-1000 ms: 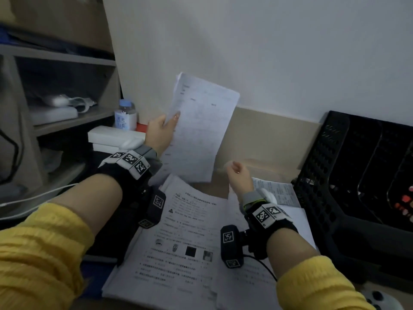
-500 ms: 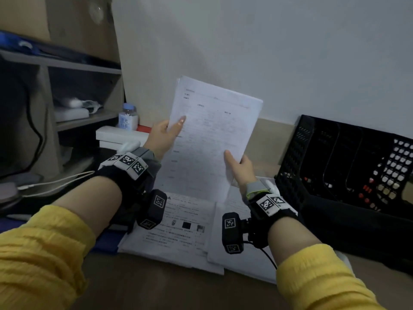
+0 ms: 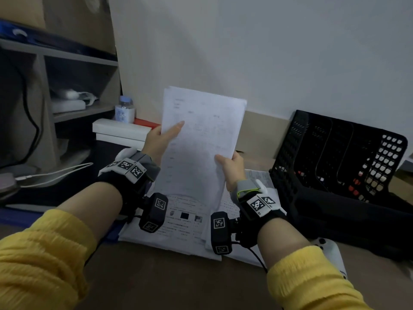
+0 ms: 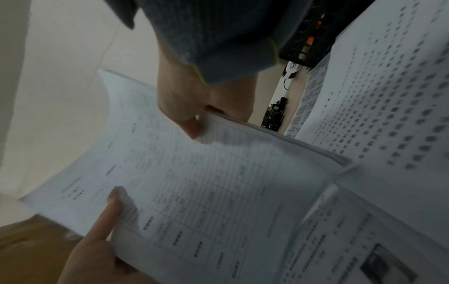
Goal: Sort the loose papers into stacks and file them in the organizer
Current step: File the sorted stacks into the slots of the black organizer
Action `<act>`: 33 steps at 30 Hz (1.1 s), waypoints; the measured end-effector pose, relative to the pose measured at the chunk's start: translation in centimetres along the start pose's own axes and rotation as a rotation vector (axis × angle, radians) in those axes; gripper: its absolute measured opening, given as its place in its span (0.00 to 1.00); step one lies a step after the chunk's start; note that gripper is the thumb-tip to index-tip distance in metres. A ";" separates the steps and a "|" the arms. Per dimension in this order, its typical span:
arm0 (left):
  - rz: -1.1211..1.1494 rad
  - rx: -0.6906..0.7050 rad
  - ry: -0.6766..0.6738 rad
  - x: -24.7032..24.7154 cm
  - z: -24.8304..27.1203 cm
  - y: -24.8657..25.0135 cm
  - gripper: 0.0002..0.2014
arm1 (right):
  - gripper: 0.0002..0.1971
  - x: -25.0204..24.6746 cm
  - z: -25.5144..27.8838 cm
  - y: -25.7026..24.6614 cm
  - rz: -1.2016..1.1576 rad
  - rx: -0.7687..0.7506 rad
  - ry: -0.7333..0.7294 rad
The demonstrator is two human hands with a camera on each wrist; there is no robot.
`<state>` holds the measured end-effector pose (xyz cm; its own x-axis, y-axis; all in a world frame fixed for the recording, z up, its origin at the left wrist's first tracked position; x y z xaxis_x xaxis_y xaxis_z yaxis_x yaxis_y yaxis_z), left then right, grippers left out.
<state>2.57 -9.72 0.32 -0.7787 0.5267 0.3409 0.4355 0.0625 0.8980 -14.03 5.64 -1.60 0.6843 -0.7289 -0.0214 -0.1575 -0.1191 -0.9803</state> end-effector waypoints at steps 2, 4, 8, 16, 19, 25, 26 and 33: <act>-0.031 -0.053 -0.104 0.2 0.1 -1.4 0.30 | 0.15 0.4 0.0 1.6 0.035 0.077 -0.022; -0.079 -0.148 -0.205 0.4 0.5 -3.0 0.38 | 0.14 0.6 0.3 3.0 0.067 0.147 -0.050; -0.146 -0.219 -0.288 0.3 0.8 -4.6 0.39 | 0.13 0.9 0.6 4.0 0.089 0.173 -0.082; -0.113 -0.100 -0.173 0.4 0.7 -3.5 0.15 | 0.14 1.3 0.3 3.6 0.098 0.153 -0.068; -0.212 -0.167 -0.223 -0.5 0.8 -5.7 0.24 | 0.14 1.6 0.9 4.2 0.111 0.179 -0.097; -0.289 -0.185 -0.044 -1.5 0.8 -5.6 0.35 | 0.15 1.4 1.3 3.3 0.163 0.150 -0.113; -0.310 -0.148 0.014 -1.4 0.6 -4.9 0.31 | 0.15 1.0 1.4 2.9 0.165 0.140 -0.090; -0.453 0.091 0.200 4.5 0.2 -0.5 0.32 | 0.12 -4.6 1.6 -1.4 0.117 -0.056 0.164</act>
<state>-1.09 -7.24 1.33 -0.9661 0.2571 -0.0230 0.0643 0.3260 0.9432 -15.82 10.23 -0.47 0.5350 -0.8392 -0.0974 -0.2710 -0.0612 -0.9606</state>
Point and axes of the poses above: each hand's wrist, its own z-axis away from the middle knuckle, its own x-axis out of the palm, y = z × x, the point moved 9 cm from there along -z, towards the middle knuckle, and after that the axes turned 1 degree about z, right-handed, at the moved point
